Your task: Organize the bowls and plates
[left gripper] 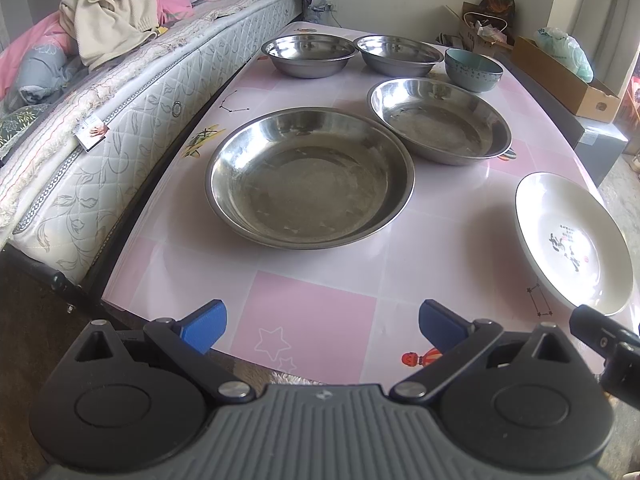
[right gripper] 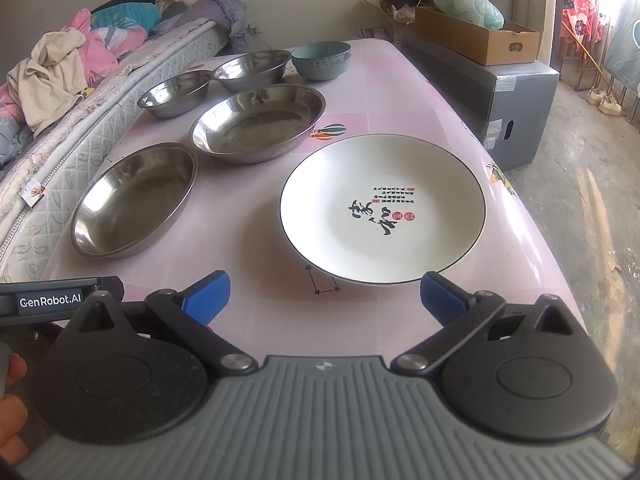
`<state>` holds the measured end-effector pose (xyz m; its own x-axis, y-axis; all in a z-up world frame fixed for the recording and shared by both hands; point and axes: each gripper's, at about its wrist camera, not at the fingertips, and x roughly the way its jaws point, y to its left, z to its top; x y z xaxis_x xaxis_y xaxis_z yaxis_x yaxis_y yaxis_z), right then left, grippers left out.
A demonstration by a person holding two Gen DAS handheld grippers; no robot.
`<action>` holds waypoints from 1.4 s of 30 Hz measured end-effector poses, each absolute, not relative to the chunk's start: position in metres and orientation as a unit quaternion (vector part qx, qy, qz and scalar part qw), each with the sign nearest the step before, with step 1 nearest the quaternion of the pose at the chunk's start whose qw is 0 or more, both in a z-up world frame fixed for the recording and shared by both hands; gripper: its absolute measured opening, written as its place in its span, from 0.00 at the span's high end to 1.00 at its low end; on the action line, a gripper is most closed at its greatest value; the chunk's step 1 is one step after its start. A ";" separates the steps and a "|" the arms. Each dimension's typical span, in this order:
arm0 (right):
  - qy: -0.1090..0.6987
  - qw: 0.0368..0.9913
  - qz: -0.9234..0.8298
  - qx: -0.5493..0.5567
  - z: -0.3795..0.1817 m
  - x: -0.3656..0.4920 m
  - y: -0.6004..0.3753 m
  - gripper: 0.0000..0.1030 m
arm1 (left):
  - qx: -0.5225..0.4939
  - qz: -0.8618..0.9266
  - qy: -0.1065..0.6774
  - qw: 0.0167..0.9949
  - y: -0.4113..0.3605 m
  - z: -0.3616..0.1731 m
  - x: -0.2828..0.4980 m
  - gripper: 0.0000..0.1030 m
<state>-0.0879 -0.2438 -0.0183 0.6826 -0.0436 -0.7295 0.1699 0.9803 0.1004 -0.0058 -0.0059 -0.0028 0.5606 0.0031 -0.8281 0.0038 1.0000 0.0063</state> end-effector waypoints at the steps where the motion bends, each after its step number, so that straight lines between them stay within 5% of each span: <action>1: 0.394 0.914 -0.058 0.080 -0.018 -0.088 -0.244 0.01 | 0.004 0.000 0.469 0.883 -0.006 -0.003 -0.006 0.00; 26: 0.397 0.912 -0.046 0.093 -0.019 -0.089 -0.245 0.01 | 0.013 0.005 0.473 0.881 -0.006 -0.007 -0.007 0.00; 42: 0.328 0.943 -0.055 0.021 0.052 -0.081 -0.245 0.01 | 0.005 0.049 0.487 0.872 0.015 -0.016 0.006 0.00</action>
<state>-0.0809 -0.2452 0.0521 0.7792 -0.0897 -0.6204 0.1168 0.9932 0.0031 0.0056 0.0153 -0.0157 0.5199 0.0912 -0.8493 -0.0811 0.9951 0.0573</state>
